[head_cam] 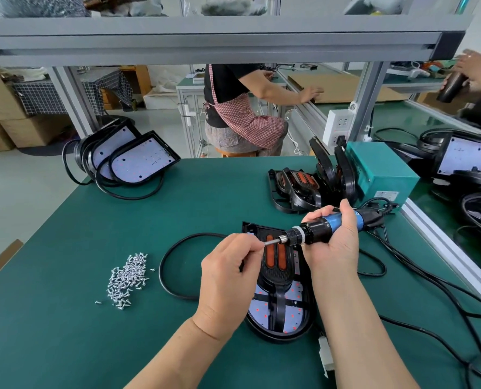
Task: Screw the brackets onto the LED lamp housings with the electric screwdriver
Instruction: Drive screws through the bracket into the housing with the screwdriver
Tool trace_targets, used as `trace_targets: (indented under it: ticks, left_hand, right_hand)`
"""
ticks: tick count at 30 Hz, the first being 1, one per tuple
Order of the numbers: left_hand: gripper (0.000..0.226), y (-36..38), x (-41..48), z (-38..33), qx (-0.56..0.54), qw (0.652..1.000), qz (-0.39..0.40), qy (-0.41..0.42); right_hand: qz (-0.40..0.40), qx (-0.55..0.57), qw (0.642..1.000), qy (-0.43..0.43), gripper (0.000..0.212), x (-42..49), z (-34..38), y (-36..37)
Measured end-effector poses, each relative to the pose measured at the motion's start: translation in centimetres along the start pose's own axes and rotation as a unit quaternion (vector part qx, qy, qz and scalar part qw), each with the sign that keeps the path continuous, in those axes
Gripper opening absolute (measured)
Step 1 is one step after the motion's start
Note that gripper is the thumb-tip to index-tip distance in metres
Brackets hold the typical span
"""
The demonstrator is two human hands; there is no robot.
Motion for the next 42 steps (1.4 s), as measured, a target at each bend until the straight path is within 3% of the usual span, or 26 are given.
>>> trace_targets:
  ticks: [4,7,11,15,18,24,32,42]
  left_hand:
    - [0.026,0.1,0.0,-0.2,-0.035,0.999,0.011,-0.030]
    - [0.056,0.2,-0.1,0.0,-0.068,0.993,0.046,-0.082]
    - [0.097,-0.2,0.0,0.8,-0.009,0.991,0.096,-0.096]
    - [0.109,-0.3,0.6,2.0,-0.055,0.940,0.183,-0.283]
    - [0.100,0.5,1.3,2.6,-0.095,0.886,0.238,-0.386]
    - [0.065,1.6,1.6,3.0,-0.175,0.854,0.245,-0.425]
    - [0.075,2.1,1.4,3.6,-0.201,0.851,0.238,-0.422]
    - [0.068,2.4,1.2,4.1,-0.215,0.849,0.238,-0.420]
  right_hand:
    - [-0.002,0.004,1.000,0.010,0.025,0.0,0.1,-0.2]
    - [-0.005,0.023,1.000,0.020,0.027,0.0,0.1,-0.2]
    - [0.001,0.038,0.999,0.019,0.023,0.2,0.5,-0.1]
    - [0.033,0.017,0.999,-0.035,0.020,0.2,1.5,0.5]
    - [0.074,-0.019,0.993,-0.089,0.019,-0.2,2.0,1.5]
    - [0.141,-0.145,0.959,-0.199,0.020,-0.9,1.3,4.9]
    - [0.185,-0.252,0.919,-0.240,0.016,0.1,-1.7,7.4]
    - [0.196,-0.292,0.907,-0.230,0.020,0.7,-2.3,7.1]
Point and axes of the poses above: each hand's wrist, its own x-axis towards the middle knuckle, its own y-axis out of the palm, z = x × y, the point moved 1 cm from there along x, towards the middle knuckle, and after that the axes turned 2 degrees about -y, right-handed, at the moved point
